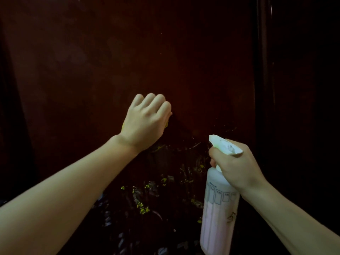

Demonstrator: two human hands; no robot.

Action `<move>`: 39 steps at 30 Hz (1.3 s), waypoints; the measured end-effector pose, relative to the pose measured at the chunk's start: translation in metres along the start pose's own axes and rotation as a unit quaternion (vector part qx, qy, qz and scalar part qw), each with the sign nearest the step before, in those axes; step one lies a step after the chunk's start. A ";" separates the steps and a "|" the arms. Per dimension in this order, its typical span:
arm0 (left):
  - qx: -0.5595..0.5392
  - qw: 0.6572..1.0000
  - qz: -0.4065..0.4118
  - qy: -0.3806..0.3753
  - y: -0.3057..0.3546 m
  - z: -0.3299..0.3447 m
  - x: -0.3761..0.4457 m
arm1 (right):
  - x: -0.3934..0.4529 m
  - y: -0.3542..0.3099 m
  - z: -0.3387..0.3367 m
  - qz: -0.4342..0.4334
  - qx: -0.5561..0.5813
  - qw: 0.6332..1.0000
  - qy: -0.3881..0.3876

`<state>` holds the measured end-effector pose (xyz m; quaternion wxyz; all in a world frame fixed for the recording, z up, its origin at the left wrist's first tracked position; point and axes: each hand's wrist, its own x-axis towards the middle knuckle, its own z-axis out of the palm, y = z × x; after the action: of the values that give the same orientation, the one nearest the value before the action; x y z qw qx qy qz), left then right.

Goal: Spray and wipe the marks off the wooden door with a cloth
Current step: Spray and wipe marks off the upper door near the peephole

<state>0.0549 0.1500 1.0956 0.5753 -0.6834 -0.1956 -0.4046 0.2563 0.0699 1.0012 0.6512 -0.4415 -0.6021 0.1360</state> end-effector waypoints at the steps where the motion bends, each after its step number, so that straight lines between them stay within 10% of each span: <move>1: -0.003 1.000 0.008 -0.005 -0.002 -0.002 -0.006 | -0.002 0.000 0.003 0.002 0.007 1.000 -0.007; 13: 0.004 0.991 -0.136 -0.014 -0.033 -0.032 -0.076 | -0.019 -0.005 0.039 -0.046 -0.035 0.998 -0.037; 28: -0.040 0.997 0.033 -0.062 0.017 -0.012 -0.069 | -0.023 -0.004 0.027 0.000 -0.008 0.999 -0.033; 35: -0.014 0.996 -0.090 0.002 0.003 -0.006 -0.027 | -0.020 0.005 0.015 0.002 -0.030 0.999 -0.010; 39: -0.061 0.996 0.021 -0.057 0.043 0.003 -0.045 | -0.021 0.013 0.010 0.012 -0.033 0.999 0.005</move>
<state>0.0604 0.1511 1.0339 0.5293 -0.7429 -0.1885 -0.3638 0.2467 0.0665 0.9766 0.6375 -0.4706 -0.5978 0.1218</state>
